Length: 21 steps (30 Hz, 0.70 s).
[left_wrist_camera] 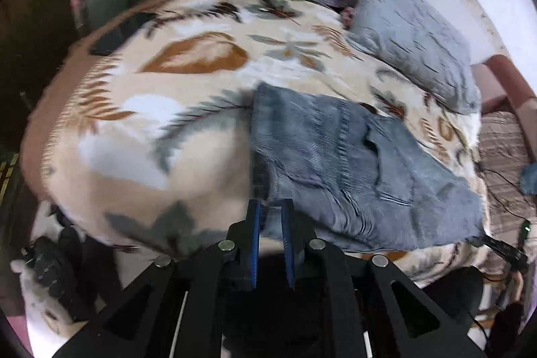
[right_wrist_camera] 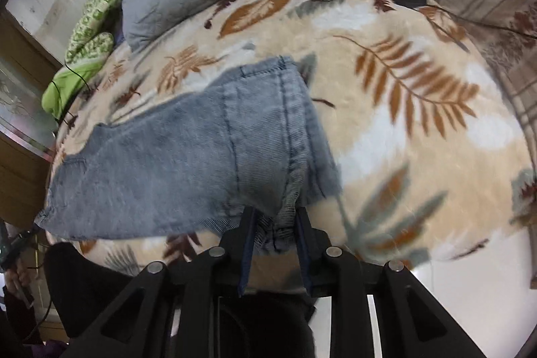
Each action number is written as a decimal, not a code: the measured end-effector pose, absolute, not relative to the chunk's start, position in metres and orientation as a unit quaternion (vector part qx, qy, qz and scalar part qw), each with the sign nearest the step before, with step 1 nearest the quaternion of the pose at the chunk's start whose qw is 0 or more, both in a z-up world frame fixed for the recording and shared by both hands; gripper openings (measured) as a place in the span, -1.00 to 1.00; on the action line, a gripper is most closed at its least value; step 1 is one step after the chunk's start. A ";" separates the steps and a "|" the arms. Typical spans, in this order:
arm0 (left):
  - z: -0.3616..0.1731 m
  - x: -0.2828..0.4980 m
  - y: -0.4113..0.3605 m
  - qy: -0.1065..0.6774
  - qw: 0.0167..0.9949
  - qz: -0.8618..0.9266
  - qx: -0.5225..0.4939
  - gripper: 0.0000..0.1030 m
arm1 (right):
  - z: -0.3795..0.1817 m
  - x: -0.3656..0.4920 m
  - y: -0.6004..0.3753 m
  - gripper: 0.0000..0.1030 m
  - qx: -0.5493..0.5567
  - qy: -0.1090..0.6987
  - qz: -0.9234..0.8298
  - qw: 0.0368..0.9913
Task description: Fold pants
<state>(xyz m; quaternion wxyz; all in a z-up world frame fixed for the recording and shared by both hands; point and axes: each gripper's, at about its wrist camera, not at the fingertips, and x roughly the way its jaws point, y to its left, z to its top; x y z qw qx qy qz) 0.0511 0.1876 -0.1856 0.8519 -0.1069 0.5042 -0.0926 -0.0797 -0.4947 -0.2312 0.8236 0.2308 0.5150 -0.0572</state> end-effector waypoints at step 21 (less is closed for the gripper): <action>-0.193 0.075 0.045 0.518 0.834 -0.178 -0.073 -0.07 | -0.247 0.042 -0.553 0.00 0.355 0.514 -0.096 0.775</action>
